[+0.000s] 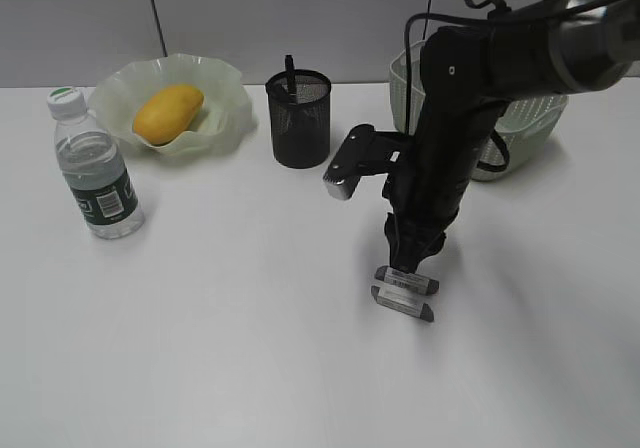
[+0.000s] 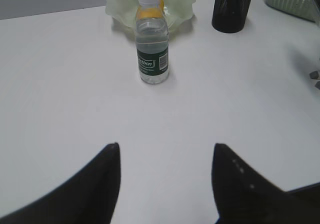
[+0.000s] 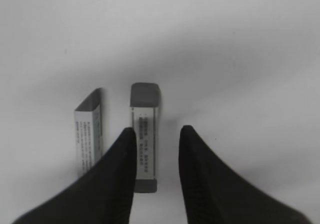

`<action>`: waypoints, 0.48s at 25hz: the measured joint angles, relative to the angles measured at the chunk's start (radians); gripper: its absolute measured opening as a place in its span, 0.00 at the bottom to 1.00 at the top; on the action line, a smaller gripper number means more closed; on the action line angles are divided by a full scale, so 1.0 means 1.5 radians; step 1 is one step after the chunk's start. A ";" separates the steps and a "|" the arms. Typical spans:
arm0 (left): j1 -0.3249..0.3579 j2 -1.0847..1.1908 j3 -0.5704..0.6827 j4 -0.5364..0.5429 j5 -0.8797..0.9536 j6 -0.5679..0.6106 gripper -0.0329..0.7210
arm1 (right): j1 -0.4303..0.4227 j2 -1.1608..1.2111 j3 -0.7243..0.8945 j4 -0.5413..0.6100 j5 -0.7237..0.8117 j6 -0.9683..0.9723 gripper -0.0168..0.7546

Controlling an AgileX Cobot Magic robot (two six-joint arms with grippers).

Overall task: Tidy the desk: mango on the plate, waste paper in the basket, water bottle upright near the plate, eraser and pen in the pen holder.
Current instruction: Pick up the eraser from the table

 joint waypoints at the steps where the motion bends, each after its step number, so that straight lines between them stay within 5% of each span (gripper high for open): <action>1: 0.000 0.000 0.000 0.000 0.000 0.000 0.64 | 0.000 0.004 0.000 0.000 -0.001 0.000 0.34; 12: 0.000 0.000 0.000 0.000 0.000 0.000 0.64 | 0.000 0.031 -0.006 0.006 0.000 0.000 0.34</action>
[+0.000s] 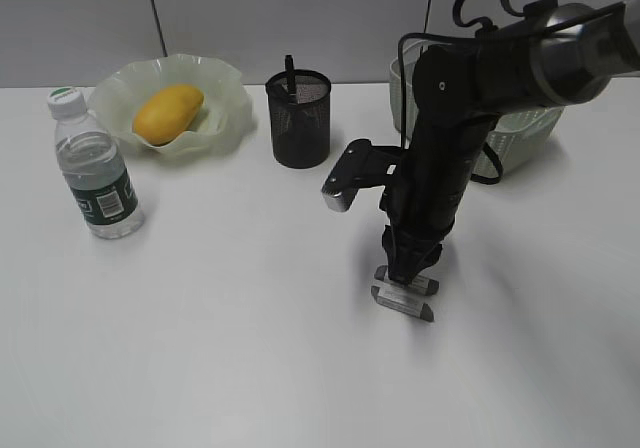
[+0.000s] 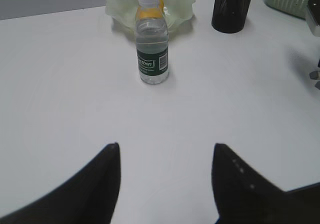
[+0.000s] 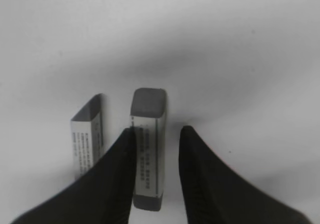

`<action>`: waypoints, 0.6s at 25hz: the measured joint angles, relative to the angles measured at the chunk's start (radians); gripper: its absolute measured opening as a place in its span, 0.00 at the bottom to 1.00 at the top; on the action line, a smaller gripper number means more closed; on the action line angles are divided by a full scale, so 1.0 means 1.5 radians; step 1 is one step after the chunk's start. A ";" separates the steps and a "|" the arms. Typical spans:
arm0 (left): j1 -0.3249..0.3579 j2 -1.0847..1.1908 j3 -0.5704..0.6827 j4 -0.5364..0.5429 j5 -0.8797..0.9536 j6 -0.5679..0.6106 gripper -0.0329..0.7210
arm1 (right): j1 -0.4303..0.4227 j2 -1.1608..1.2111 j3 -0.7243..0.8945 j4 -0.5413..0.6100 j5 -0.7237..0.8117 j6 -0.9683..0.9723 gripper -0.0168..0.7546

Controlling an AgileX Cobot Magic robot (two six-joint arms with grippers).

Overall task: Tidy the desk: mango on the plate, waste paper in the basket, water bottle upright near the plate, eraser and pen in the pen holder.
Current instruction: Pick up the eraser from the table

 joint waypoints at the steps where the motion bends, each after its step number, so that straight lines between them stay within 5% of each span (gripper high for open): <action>1: 0.000 0.000 0.000 0.000 0.000 0.000 0.64 | 0.000 0.001 0.000 0.001 0.001 0.000 0.34; 12: 0.000 0.000 0.000 0.000 0.000 0.000 0.64 | 0.000 0.012 0.000 0.013 -0.006 0.013 0.36; 15: 0.000 0.000 0.000 0.000 0.000 0.000 0.64 | 0.000 0.012 0.000 0.013 -0.008 0.013 0.24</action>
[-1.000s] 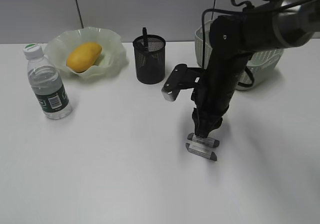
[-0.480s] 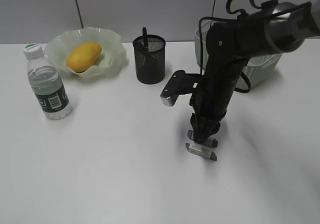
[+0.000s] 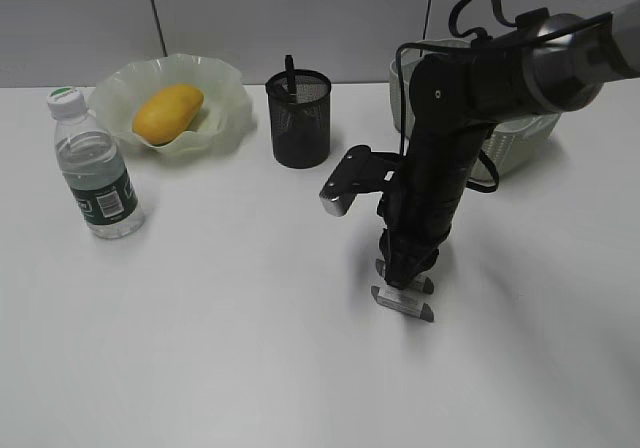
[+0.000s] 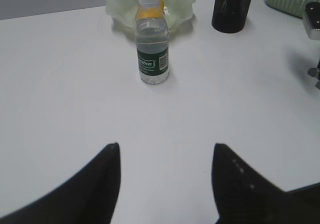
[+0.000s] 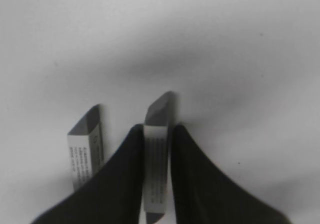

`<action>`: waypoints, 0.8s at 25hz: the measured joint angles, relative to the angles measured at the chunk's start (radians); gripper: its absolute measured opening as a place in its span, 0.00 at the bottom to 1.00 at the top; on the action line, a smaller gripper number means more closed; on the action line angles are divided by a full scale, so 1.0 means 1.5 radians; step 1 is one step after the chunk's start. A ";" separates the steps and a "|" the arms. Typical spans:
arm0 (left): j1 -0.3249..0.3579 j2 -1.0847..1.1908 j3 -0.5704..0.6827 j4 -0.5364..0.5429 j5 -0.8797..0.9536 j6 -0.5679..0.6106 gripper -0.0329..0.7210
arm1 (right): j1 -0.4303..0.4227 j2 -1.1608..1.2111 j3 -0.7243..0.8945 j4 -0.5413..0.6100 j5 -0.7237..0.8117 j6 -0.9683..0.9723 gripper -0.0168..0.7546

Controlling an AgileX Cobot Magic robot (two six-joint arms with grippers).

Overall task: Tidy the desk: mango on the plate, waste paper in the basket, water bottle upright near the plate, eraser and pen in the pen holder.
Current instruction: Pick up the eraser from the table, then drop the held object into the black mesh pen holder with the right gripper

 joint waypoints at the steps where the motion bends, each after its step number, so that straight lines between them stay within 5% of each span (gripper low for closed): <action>1: 0.000 0.000 0.000 0.000 0.000 0.000 0.64 | 0.000 0.000 0.000 0.000 0.000 0.001 0.17; 11: 0.000 0.000 0.000 0.000 -0.001 0.000 0.64 | 0.000 -0.070 -0.036 0.024 -0.041 0.019 0.16; 20: 0.000 0.000 0.000 0.000 -0.001 0.000 0.64 | 0.000 -0.074 -0.111 0.293 -0.411 0.020 0.16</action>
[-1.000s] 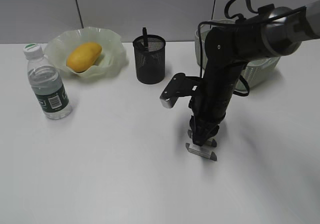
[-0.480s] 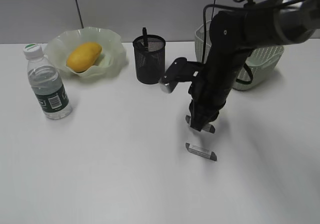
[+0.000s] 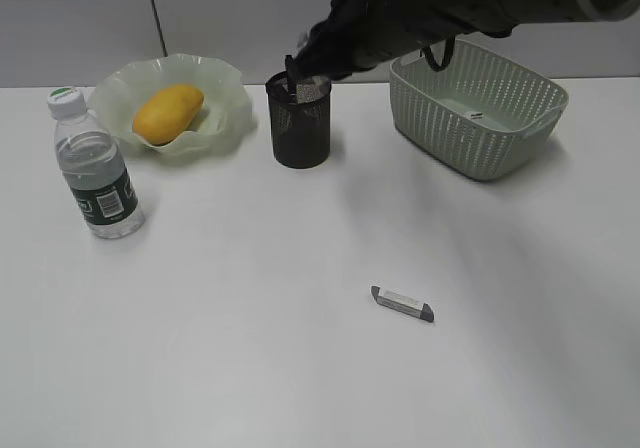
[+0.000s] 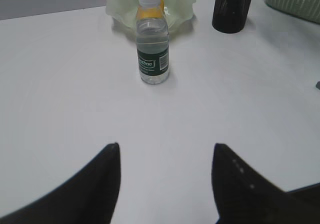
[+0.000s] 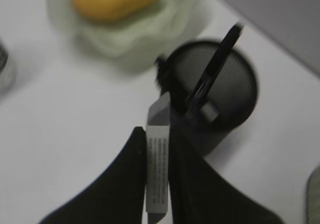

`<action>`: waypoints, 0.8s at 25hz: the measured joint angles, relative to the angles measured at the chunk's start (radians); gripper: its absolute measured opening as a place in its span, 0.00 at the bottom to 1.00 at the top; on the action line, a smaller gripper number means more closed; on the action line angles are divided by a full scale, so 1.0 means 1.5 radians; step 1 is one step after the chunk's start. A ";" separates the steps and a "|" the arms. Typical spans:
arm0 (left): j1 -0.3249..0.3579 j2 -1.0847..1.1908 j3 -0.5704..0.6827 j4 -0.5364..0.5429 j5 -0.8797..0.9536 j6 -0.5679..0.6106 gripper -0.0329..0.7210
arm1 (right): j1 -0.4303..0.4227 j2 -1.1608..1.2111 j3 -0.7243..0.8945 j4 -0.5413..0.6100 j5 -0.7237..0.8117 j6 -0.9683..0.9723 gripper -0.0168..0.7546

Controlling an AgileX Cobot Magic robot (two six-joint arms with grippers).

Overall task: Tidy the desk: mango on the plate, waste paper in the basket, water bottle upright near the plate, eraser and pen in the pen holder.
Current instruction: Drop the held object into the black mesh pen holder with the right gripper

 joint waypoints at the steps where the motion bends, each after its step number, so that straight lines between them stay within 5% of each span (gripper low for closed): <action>1: 0.000 0.000 0.000 0.000 0.000 0.000 0.64 | 0.000 0.002 -0.001 0.015 -0.050 0.000 0.16; 8: 0.000 0.000 0.000 0.001 0.000 0.000 0.64 | 0.000 0.064 -0.003 0.045 -0.269 0.002 0.16; 20: 0.000 0.000 0.000 0.001 0.000 0.000 0.64 | 0.021 0.109 -0.004 0.006 -0.309 0.059 0.16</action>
